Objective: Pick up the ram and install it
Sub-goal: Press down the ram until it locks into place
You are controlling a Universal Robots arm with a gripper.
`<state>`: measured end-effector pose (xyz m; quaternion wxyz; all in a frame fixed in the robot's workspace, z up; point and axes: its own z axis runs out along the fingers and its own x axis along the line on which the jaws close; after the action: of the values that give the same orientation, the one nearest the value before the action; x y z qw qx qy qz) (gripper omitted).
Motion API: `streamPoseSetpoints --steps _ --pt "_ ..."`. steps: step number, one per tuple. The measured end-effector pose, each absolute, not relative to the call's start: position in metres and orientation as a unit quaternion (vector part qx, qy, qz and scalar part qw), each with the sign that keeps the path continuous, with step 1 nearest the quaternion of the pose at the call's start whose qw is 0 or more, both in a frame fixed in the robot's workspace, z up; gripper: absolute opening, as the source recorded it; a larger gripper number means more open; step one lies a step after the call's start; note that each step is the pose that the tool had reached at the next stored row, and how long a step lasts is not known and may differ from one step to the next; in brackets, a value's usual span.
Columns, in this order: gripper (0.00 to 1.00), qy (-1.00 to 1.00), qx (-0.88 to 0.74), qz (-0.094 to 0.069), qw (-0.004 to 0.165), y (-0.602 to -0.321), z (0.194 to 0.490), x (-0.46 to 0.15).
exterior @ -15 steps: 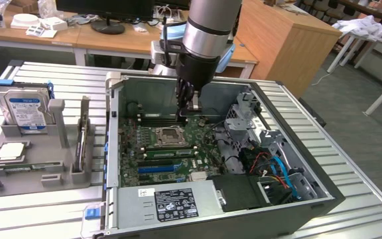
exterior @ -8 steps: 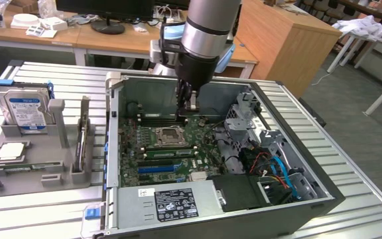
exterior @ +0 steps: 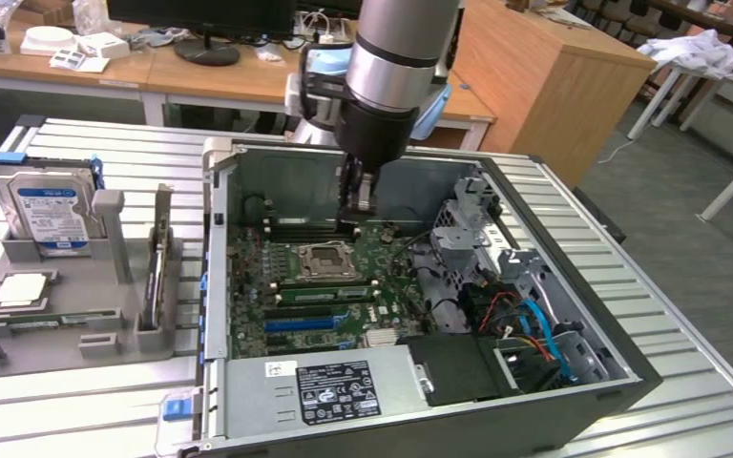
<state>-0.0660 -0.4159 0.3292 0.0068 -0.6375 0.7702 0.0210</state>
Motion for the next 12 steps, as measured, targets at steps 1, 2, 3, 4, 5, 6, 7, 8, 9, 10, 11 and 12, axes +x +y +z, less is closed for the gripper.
streamPoseSetpoints --steps 1,2,3,4,5,6,7,8,9,10,11,12 --pt "0.11 0.774 -0.633 0.021 0.007 -0.4159 0.3291 -0.0663" --pt "0.11 0.778 -0.628 0.021 0.007 -0.4159 0.3291 -0.0665" --pt "0.11 0.782 -0.623 0.021 0.007 -0.4159 0.3291 -0.0667" --pt "0.11 0.786 -0.618 0.021 0.007 -0.4159 0.3290 -0.0668" --pt "0.11 0.790 -0.613 0.021 0.007 -0.4159 0.3290 -0.0670" --pt "0.11 0.794 -0.608 0.021 0.008 -0.4159 0.3290 -0.0671" --pt "0.11 0.798 -0.603 0.021 0.008 -0.4159 0.3290 -0.0673" --pt "0.11 0.801 -0.598 0.021 0.008 -0.4159 0.3289 -0.0674" --pt "0.11 0.805 -0.593 0.021 0.008 -0.4159 0.3289 -0.0675" --pt "0.11 0.809 -0.588 0.021 0.008 -0.4159 0.3289 -0.0677" --pt "0.11 0.812 -0.583 0.020 0.008 -0.4159 0.3289 -0.0678" --pt "0.11 0.816 -0.578 0.020 0.008 -0.4159 0.3289 -0.0680"
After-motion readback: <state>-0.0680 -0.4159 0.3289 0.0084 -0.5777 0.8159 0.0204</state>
